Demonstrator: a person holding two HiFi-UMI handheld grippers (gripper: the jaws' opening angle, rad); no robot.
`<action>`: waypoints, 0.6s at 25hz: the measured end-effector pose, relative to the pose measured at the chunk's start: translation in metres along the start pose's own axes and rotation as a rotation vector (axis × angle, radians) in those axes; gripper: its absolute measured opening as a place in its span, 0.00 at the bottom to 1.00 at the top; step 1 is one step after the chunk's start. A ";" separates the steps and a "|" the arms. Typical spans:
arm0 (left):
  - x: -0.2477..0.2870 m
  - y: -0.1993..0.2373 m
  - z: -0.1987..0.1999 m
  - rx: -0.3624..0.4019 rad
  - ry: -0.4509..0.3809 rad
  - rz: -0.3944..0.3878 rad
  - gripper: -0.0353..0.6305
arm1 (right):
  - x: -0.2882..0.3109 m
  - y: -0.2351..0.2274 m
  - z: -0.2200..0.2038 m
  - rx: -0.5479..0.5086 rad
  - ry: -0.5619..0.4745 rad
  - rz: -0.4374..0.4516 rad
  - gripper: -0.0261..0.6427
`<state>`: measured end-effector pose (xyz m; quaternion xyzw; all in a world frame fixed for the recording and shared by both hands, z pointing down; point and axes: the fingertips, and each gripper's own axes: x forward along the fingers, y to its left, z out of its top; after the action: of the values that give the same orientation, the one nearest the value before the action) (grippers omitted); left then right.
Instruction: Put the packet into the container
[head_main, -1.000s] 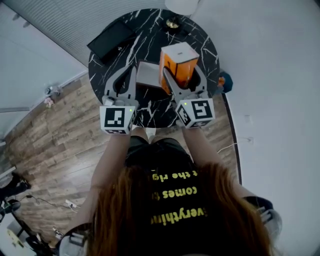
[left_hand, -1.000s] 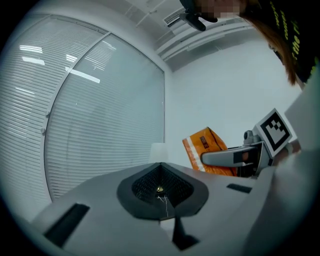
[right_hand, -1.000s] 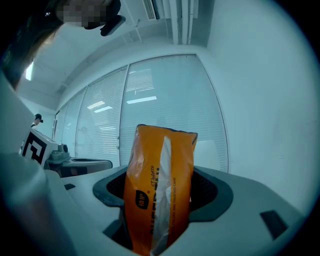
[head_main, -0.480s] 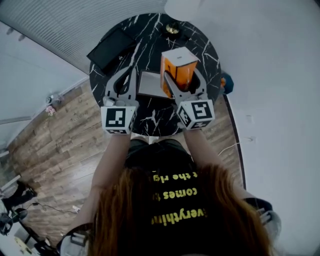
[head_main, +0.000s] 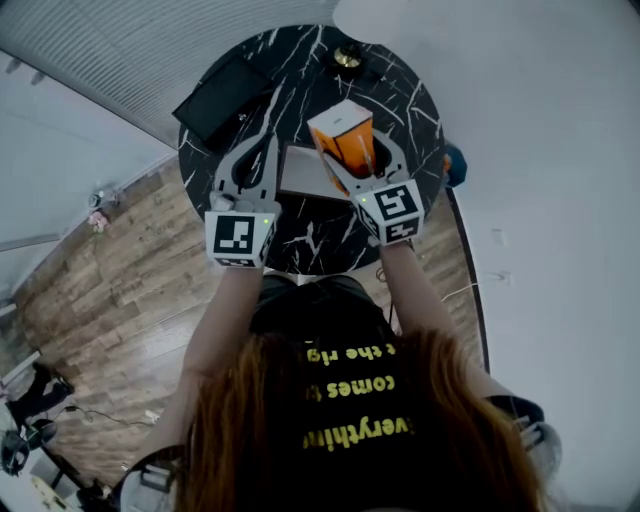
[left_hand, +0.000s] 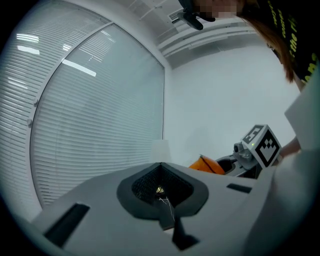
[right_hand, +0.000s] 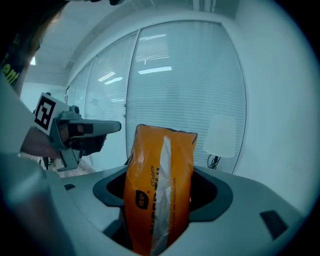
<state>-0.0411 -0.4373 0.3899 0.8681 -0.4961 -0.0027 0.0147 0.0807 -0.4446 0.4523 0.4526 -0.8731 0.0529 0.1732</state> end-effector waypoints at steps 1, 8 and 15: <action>0.000 0.000 0.000 -0.002 -0.001 -0.002 0.05 | 0.003 0.001 -0.003 -0.020 0.018 0.017 0.54; -0.001 0.006 0.003 -0.010 -0.007 0.002 0.05 | 0.021 0.024 -0.029 -0.266 0.171 0.177 0.54; -0.002 0.008 0.003 -0.021 -0.004 -0.002 0.05 | 0.033 0.053 -0.061 -0.570 0.323 0.366 0.54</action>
<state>-0.0486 -0.4400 0.3868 0.8684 -0.4953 -0.0098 0.0230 0.0357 -0.4238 0.5247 0.2085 -0.8807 -0.0912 0.4155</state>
